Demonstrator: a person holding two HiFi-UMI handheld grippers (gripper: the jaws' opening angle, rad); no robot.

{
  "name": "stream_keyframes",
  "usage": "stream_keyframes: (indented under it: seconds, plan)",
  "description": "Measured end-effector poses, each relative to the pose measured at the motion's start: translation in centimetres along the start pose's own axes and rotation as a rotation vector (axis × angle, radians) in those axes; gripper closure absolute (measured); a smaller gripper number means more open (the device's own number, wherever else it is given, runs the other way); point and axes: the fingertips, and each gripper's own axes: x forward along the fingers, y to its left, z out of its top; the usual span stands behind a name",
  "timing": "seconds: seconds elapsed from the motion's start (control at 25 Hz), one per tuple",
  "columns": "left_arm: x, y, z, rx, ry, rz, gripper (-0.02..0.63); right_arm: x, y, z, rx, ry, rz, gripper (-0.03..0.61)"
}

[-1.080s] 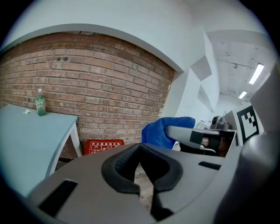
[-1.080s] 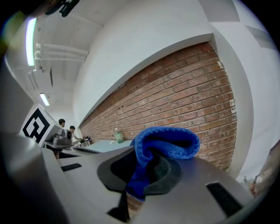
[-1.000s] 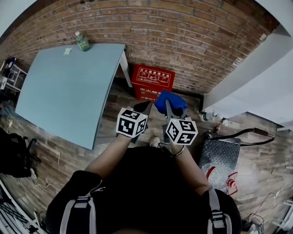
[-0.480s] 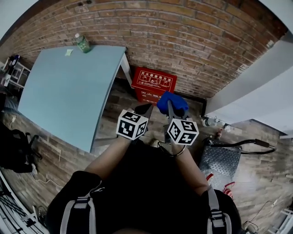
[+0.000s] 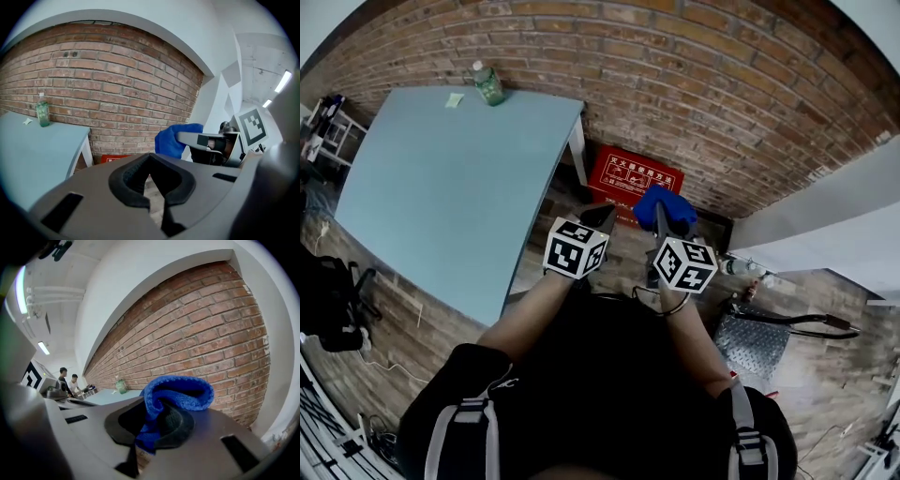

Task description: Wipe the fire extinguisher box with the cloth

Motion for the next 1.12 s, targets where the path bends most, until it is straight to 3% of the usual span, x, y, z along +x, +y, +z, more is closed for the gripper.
stream_keyframes:
  seconds: [0.16, 0.4, 1.12]
  plan:
    - [0.9, 4.2, 2.9, -0.02, -0.036, 0.005, 0.617, 3.9, 1.6, 1.6, -0.027, 0.007, 0.011, 0.532]
    - [3.4, 8.1, 3.7, -0.067, -0.017, -0.022, 0.617, 8.6, 2.8, 1.4, -0.059, 0.066, 0.017, 0.532]
    - [7.8, 15.6, 8.0, -0.051, 0.012, -0.177, 0.617, 16.2, 2.1, 2.5, -0.068, 0.109, -0.163, 0.532]
